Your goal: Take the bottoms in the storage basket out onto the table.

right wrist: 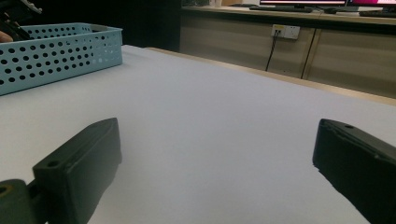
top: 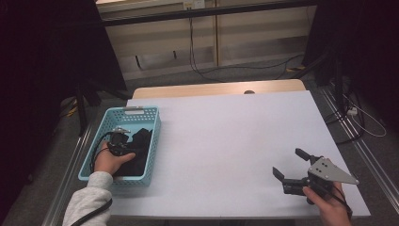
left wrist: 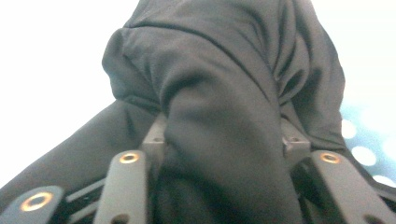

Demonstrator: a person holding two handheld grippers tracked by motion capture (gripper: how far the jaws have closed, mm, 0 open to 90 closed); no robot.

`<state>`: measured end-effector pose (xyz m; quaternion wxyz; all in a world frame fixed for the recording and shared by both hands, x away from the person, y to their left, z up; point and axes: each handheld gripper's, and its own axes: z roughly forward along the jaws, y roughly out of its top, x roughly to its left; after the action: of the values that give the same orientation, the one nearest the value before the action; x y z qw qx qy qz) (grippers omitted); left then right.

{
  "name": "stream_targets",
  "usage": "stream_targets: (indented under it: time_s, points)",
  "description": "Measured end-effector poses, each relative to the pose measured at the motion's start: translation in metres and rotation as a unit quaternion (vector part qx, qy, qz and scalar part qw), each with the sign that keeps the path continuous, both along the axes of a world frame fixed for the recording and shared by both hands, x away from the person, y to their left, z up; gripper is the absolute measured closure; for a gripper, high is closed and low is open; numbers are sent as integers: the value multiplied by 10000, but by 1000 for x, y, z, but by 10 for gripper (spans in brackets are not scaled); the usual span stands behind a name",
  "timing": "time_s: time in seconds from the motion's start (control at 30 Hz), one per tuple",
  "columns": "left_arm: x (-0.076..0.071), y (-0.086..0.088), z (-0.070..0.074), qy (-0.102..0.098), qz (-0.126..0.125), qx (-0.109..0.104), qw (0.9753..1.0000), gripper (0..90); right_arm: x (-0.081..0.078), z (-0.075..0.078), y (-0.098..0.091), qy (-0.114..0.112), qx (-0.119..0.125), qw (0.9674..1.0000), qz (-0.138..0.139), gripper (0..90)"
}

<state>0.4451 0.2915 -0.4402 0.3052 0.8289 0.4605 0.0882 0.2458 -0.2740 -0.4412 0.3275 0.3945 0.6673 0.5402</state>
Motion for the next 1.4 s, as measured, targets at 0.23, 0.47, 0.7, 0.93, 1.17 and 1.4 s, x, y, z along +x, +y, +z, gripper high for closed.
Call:
stream_targets:
  time_s: [0.23, 0.47, 0.7, 0.93, 1.17, 1.4]
  points:
    - [0, 3, 0, 161, 72, -247, 9995, 656, 1, 0, 0, 11, -6, 10000, -8, 4]
    - [2, 3, 2, 303, 285, -358, 9985, 706, 1, 0, 1, 15, -9, 10000, 2, 4]
    - [9, 10, 18, 342, 574, -383, 9970, 733, 2, 0, 1, 5, -2, 10000, 5, 4]
    - [14, 24, 49, -12, 933, -695, 9932, 754, 2, 0, 0, -2, 3, 10000, 5, 4]
    - [15, 24, 78, -329, 932, -812, 9918, 757, 1, 0, 0, -7, 0, 10000, 7, 3]
    - [21, 24, 85, -561, 1050, -779, 9898, 757, 1, 0, 1, -2, 2, 10000, 19, 4]
